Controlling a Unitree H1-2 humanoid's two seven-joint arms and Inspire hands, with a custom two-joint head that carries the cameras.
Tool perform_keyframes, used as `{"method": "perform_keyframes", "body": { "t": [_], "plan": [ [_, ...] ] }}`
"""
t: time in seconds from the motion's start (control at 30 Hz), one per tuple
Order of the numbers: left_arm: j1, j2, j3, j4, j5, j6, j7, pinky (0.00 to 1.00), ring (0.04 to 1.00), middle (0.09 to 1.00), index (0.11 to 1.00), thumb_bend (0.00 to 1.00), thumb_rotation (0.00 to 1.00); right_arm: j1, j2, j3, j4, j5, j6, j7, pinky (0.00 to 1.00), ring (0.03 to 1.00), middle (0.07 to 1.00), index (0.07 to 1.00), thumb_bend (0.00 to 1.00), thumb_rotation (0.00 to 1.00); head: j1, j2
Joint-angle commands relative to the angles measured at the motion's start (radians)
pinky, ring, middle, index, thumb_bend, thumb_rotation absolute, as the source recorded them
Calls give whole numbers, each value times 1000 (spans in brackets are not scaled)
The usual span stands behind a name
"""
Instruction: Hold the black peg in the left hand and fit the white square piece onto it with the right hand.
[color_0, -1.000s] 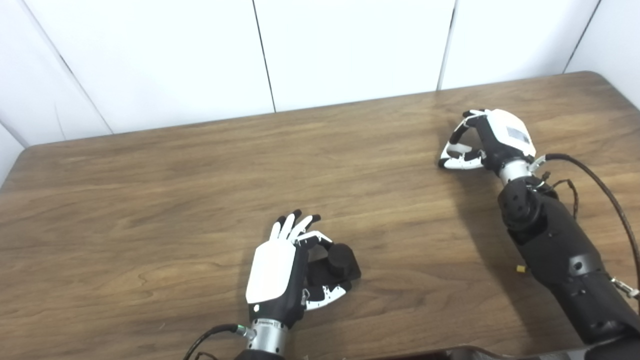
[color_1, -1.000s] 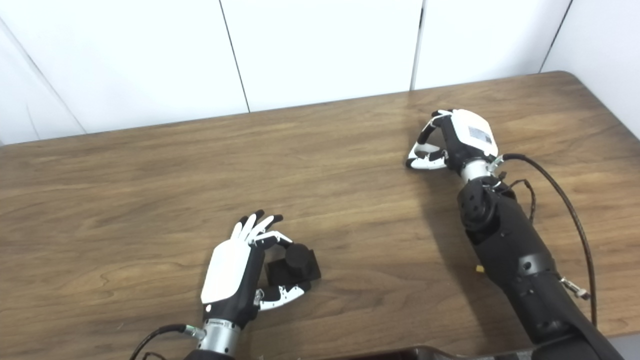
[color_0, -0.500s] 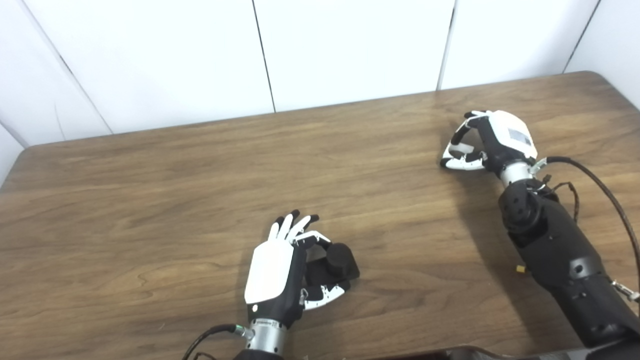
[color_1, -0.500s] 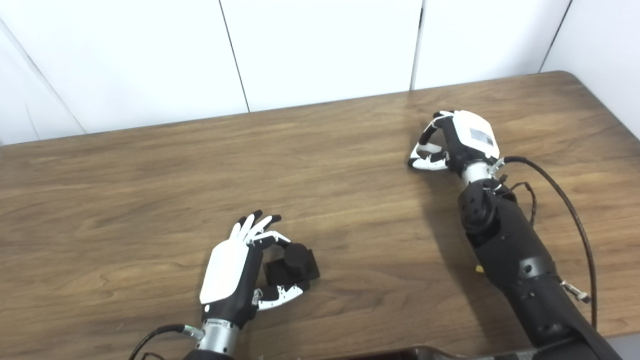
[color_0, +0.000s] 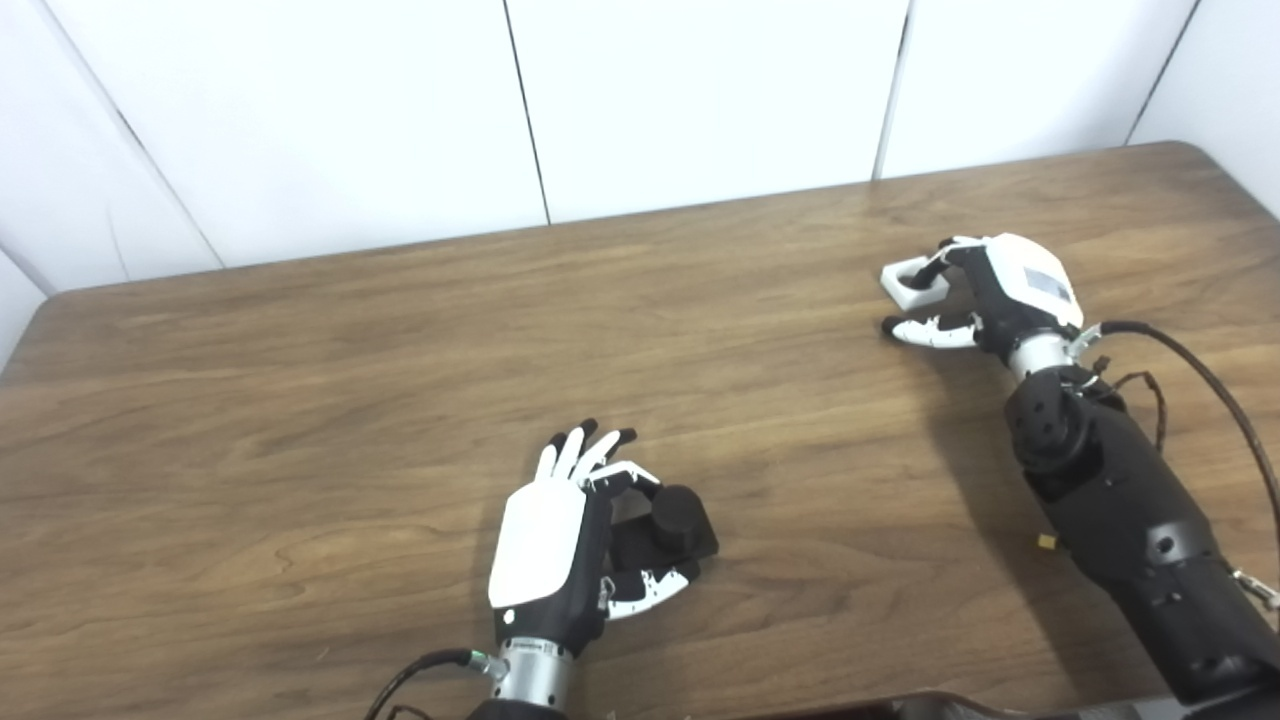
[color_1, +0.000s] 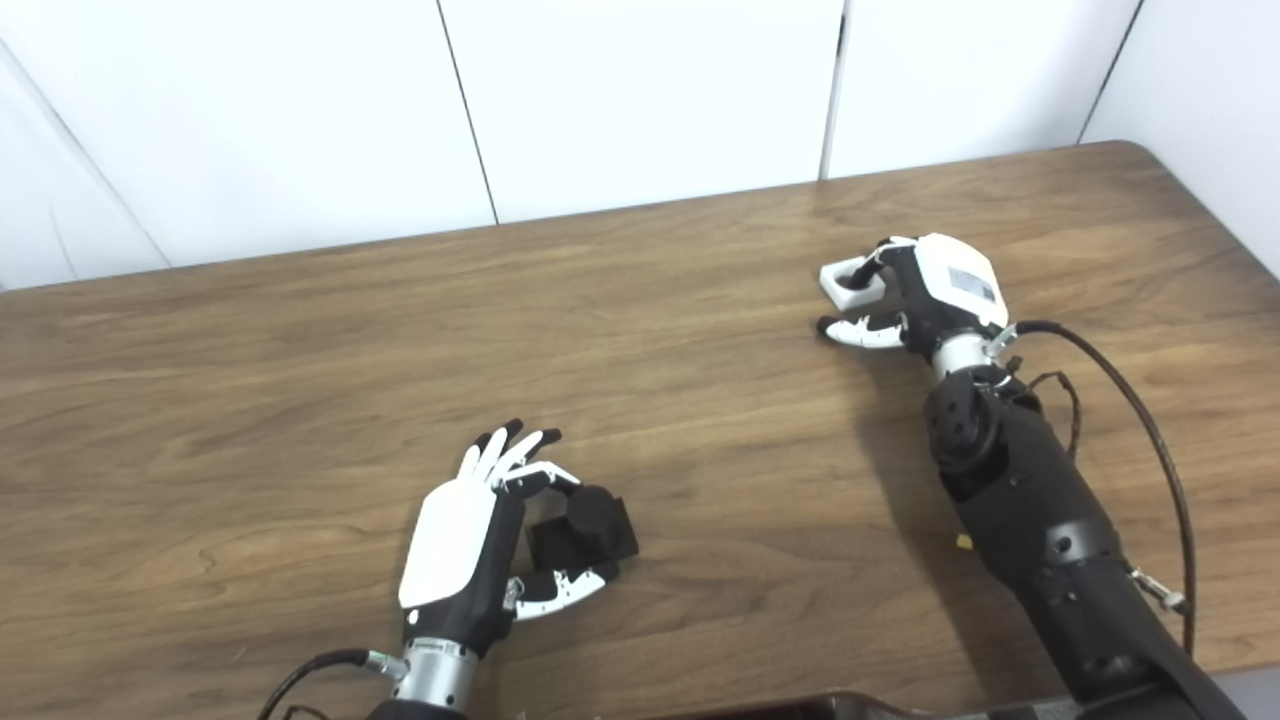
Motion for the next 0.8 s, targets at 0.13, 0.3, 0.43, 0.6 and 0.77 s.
{"method": "perform_keyframes", "body": {
  "t": [0.13,0.3,0.43,0.6,0.77],
  "plan": [
    [58,-22,4,24,9,3,23,1000,978,887,489,517,75,-36,-18,-11,-71,-13,27,12,804,921,868,604,905,374,-3,-2],
    [55,-26,-1,33,7,6,29,1000,976,887,489,517,74,-41,-22,-14,-103,-15,38,32,792,922,870,601,903,370,-1,-6],
    [54,-29,-3,40,5,3,37,1000,978,887,490,517,74,-44,-21,-20,-127,-15,48,48,802,928,873,602,906,369,1,-6],
    [53,-33,-6,46,7,7,42,1000,978,889,490,517,75,-47,-21,-21,-145,-15,46,58,803,929,874,606,900,361,2,-12],
    [53,-34,-7,50,6,6,45,1000,978,889,490,517,75,-52,-18,-21,-157,-21,49,62,796,924,871,604,901,359,3,-14]
  ]
}}
